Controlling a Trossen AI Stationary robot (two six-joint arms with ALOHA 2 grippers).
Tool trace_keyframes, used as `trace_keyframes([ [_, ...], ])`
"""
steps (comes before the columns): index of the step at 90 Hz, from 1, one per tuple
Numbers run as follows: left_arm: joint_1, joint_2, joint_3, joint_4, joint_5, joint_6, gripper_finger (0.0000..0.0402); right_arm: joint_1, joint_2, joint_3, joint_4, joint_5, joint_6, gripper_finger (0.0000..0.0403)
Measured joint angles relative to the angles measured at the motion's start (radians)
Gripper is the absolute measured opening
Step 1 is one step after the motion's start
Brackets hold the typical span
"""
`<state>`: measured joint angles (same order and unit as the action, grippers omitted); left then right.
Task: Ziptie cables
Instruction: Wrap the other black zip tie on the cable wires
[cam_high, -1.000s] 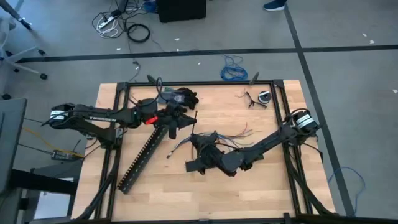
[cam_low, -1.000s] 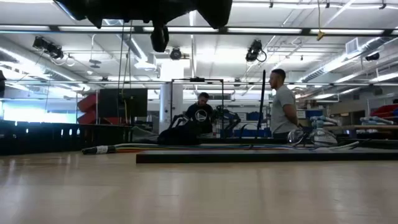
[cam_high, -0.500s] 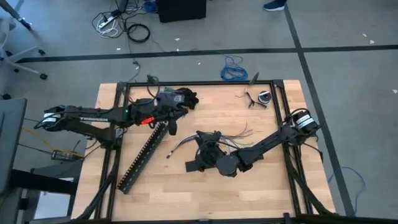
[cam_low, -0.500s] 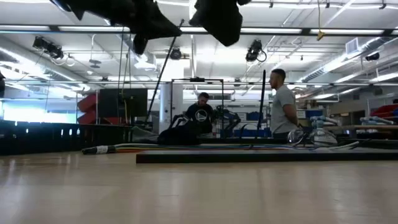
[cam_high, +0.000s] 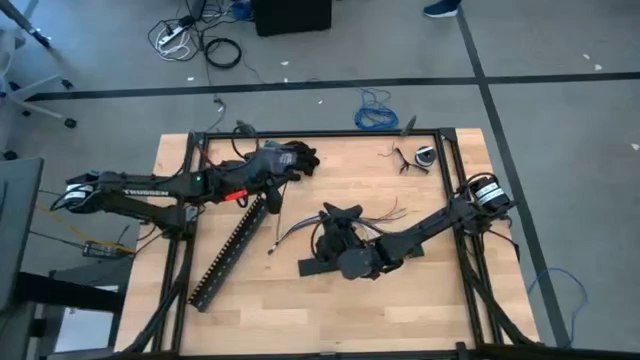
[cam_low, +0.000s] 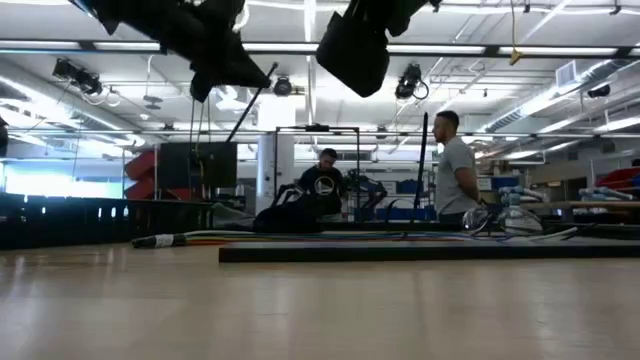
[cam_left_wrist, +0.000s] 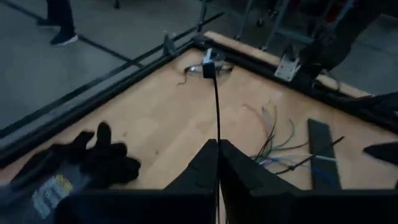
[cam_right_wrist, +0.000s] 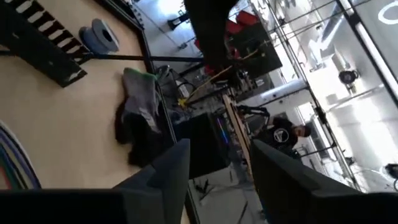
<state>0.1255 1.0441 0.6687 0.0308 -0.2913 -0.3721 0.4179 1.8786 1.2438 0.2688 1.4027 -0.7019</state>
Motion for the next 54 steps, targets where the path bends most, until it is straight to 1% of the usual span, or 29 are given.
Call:
trace_keyframes([
  [5, 0.004, -0.023, -0.030, 0.058, 0.000, -0.026, 0.0000, 0.000, 0.000, 0.000, -0.028, 0.003, 0.024, 0.0147],
  [10, 0.007, -0.059, -0.067, 0.076, -0.002, -0.052, 0.0000, 0.000, -0.005, 0.000, -0.074, 0.008, 0.063, 0.0141],
  [16, 0.012, -0.110, -0.114, 0.114, -0.024, -0.067, 0.0000, 0.002, -0.015, 0.000, -0.151, 0.001, 0.148, 0.0132],
  [20, 0.013, -0.152, -0.157, 0.146, -0.045, -0.084, 0.0000, 0.004, -0.027, 0.000, -0.219, -0.029, 0.227, 0.0127],
  [26, 0.013, -0.208, -0.227, 0.202, -0.070, -0.106, 0.0000, 0.005, -0.055, 0.000, -0.343, -0.142, 0.381, 0.0119],
  [31, 0.013, -0.249, -0.283, 0.247, -0.083, -0.101, 0.0000, 0.006, -0.079, 0.000, -0.428, -0.286, 0.516, 0.0114],
  [35, 0.013, -0.281, -0.323, 0.268, -0.108, -0.083, 0.0000, 0.000, -0.094, 0.000, -0.482, -0.394, 0.590, 0.0112],
  [40, 0.013, -0.311, -0.358, 0.277, -0.142, -0.078, 0.0000, -0.007, -0.099, 0.000, -0.506, -0.494, 0.643, 0.0112],
  [54, 0.012, -0.332, -0.428, 0.333, -0.184, -0.077, 0.0000, -0.031, -0.099, 0.000, -0.481, -0.658, 0.687, 0.0111],
])
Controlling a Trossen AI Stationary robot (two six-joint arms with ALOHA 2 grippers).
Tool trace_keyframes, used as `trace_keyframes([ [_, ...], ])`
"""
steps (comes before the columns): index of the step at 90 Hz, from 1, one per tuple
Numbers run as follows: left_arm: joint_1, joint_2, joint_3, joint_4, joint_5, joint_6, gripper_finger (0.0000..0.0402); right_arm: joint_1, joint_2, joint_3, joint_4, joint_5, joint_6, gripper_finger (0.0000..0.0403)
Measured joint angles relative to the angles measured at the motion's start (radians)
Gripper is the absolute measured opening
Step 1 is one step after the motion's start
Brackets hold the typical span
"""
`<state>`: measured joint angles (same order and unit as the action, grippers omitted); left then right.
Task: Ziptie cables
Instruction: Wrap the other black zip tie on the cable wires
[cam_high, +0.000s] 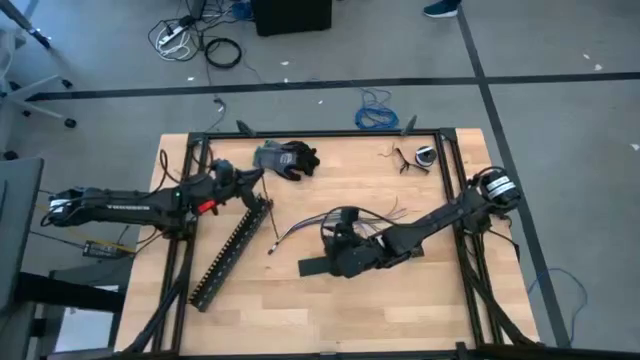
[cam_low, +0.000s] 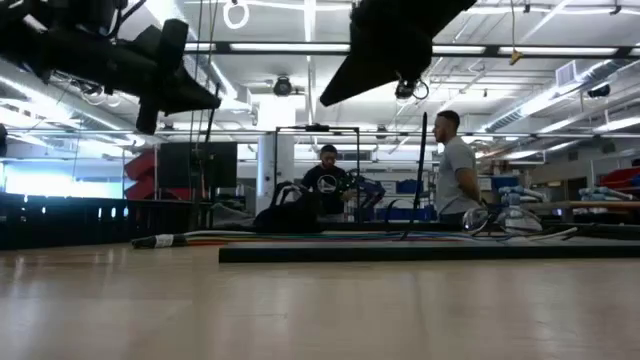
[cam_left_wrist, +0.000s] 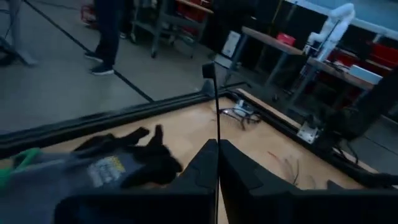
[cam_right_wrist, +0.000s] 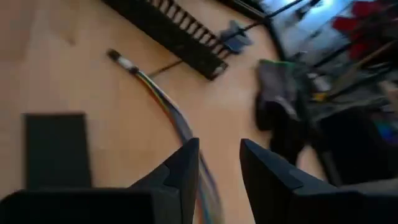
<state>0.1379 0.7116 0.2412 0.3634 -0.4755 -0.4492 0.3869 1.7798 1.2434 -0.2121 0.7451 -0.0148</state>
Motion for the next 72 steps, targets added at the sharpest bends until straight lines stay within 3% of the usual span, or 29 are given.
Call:
trace_keyframes([
  [22, 0.000, 0.002, -0.088, 0.064, -0.036, 0.002, 0.0000, -0.043, 0.000, 0.000, 0.090, -0.152, 0.038, 0.0111],
  [52, 0.000, 0.002, -0.130, 0.097, -0.051, 0.058, 0.0000, -0.183, 0.080, 0.000, 0.271, -0.601, -0.044, 0.0111],
  [72, 0.000, 0.001, -0.130, 0.116, -0.020, 0.081, 0.0000, -0.278, 0.149, 0.000, 0.307, -0.683, -0.074, 0.0111],
])
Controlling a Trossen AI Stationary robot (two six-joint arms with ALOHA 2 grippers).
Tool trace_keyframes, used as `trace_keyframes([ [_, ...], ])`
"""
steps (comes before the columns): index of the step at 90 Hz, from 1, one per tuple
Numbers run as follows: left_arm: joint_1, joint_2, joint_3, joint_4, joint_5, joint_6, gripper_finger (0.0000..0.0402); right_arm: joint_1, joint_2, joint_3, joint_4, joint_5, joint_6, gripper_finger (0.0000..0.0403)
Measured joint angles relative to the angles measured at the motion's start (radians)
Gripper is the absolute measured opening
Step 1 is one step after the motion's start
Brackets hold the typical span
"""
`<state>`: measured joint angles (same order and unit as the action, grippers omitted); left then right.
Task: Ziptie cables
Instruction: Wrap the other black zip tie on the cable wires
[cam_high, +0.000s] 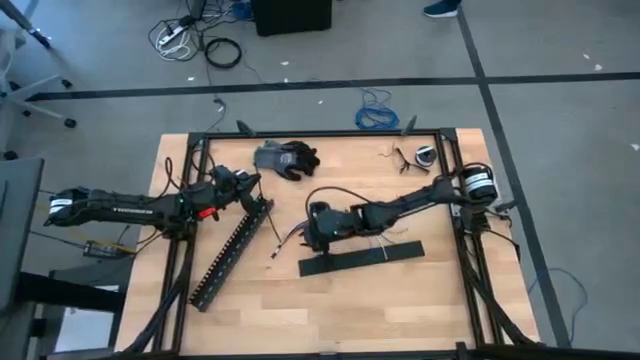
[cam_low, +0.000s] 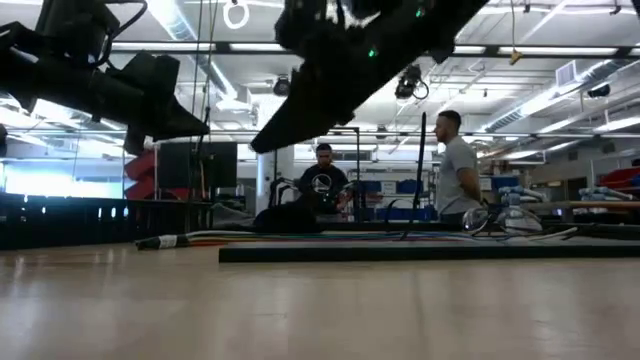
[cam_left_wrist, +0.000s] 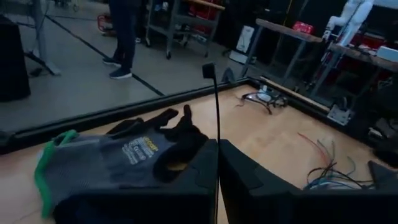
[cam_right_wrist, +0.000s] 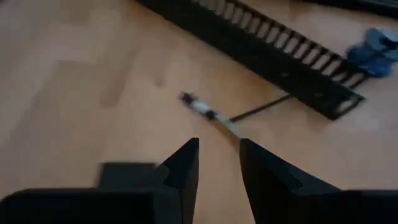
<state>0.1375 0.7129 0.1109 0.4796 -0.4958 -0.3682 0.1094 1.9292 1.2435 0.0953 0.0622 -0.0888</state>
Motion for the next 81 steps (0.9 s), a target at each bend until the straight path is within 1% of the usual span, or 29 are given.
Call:
trace_keyframes([
  [11, 0.000, 0.001, 0.000, 0.023, 0.042, 0.028, 0.0000, -0.059, 0.021, 0.001, 0.010, -0.119, -0.024, 0.0111],
  [17, 0.000, 0.000, 0.000, 0.031, 0.045, 0.046, 0.0000, -0.092, 0.035, 0.000, 0.008, -0.176, -0.042, 0.0111],
  [34, 0.000, 0.000, 0.001, 0.024, 0.045, 0.076, 0.0000, -0.162, 0.072, 0.001, 0.037, -0.225, -0.052, 0.0111],
  [44, 0.000, 0.000, 0.001, 0.025, 0.052, 0.080, 0.0000, -0.185, 0.081, 0.002, 0.063, -0.299, -0.055, 0.0111],
  [49, 0.000, 0.001, 0.001, 0.025, 0.063, 0.080, 0.0000, -0.192, 0.082, 0.001, 0.050, -0.316, -0.051, 0.0111],
  [65, 0.000, 0.000, 0.001, 0.032, 0.071, 0.080, 0.0000, -0.216, 0.103, 0.000, 0.044, -0.320, -0.042, 0.0111],
  [70, 0.000, 0.000, 0.001, 0.033, 0.073, 0.080, 0.0000, -0.224, 0.127, 0.005, 0.068, -0.321, -0.043, 0.0111],
  [76, 0.000, 0.000, 0.001, 0.035, 0.076, 0.080, 0.0000, -0.233, 0.140, -0.003, 0.027, -0.327, -0.016, 0.0111],
  [81, 0.000, 0.000, 0.001, 0.040, 0.077, 0.080, 0.0000, -0.234, 0.159, 0.001, 0.050, -0.325, -0.013, 0.0111],
])
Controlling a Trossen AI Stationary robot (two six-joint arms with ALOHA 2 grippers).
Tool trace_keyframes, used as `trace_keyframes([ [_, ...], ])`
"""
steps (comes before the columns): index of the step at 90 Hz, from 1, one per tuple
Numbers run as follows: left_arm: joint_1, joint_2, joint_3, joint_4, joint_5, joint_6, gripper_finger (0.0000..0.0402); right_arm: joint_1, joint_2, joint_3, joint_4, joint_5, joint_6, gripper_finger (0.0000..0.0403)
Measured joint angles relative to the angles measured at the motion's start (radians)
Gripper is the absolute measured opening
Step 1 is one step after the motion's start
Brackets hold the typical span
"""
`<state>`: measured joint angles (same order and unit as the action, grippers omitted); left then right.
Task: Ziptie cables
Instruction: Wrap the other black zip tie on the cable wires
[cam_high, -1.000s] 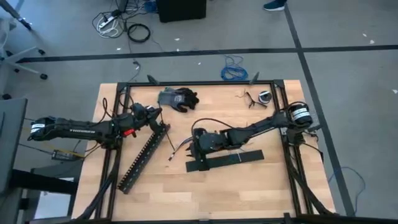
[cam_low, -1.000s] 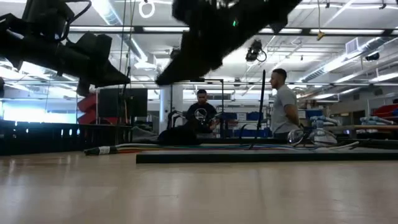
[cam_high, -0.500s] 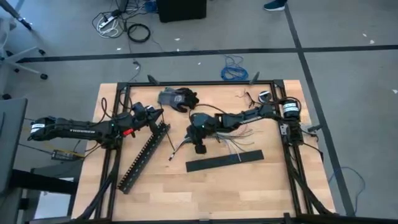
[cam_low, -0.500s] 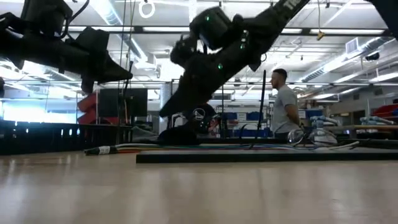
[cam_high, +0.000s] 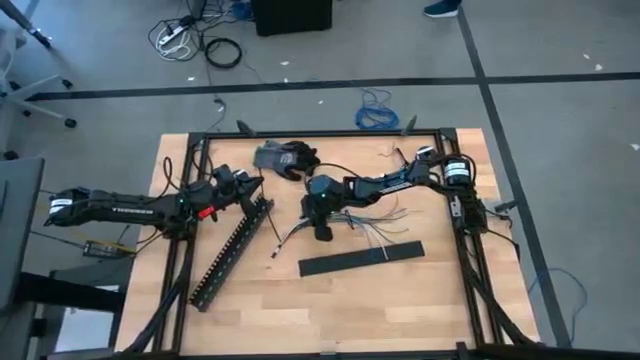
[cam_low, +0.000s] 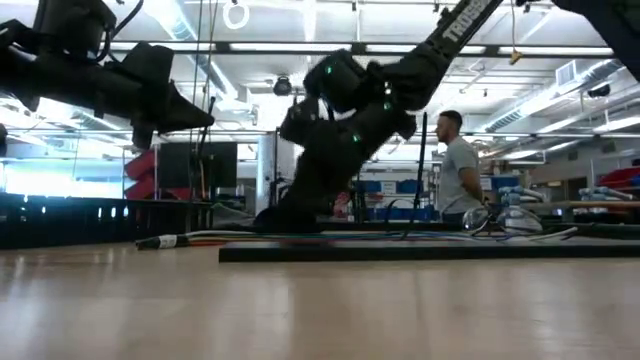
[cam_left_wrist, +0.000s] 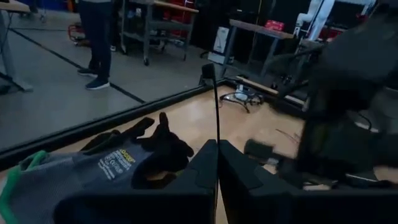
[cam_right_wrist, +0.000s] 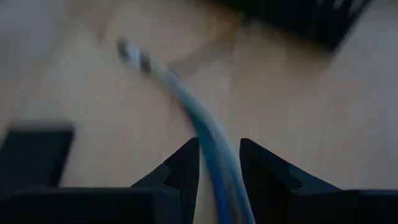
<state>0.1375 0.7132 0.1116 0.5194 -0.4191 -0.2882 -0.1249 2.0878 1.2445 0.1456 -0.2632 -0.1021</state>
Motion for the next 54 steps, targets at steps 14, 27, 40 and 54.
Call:
trace_keyframes([
  [14, 0.000, 0.000, 0.000, 0.013, 0.006, 0.000, 0.0000, 0.004, 0.012, 0.002, -0.010, -0.003, -0.005, 0.0111],
  [27, 0.000, 0.000, 0.000, 0.007, 0.006, 0.000, 0.0000, 0.013, 0.028, 0.001, -0.016, 0.007, -0.003, 0.0111],
  [40, 0.000, 0.000, 0.000, 0.007, 0.006, 0.000, 0.0000, 0.032, 0.035, 0.003, -0.021, 0.077, -0.005, 0.0109],
  [54, 0.000, 0.000, 0.000, 0.008, 0.006, -0.001, 0.0000, 0.042, 0.036, 0.002, -0.036, 0.128, -0.024, 0.0057],
])
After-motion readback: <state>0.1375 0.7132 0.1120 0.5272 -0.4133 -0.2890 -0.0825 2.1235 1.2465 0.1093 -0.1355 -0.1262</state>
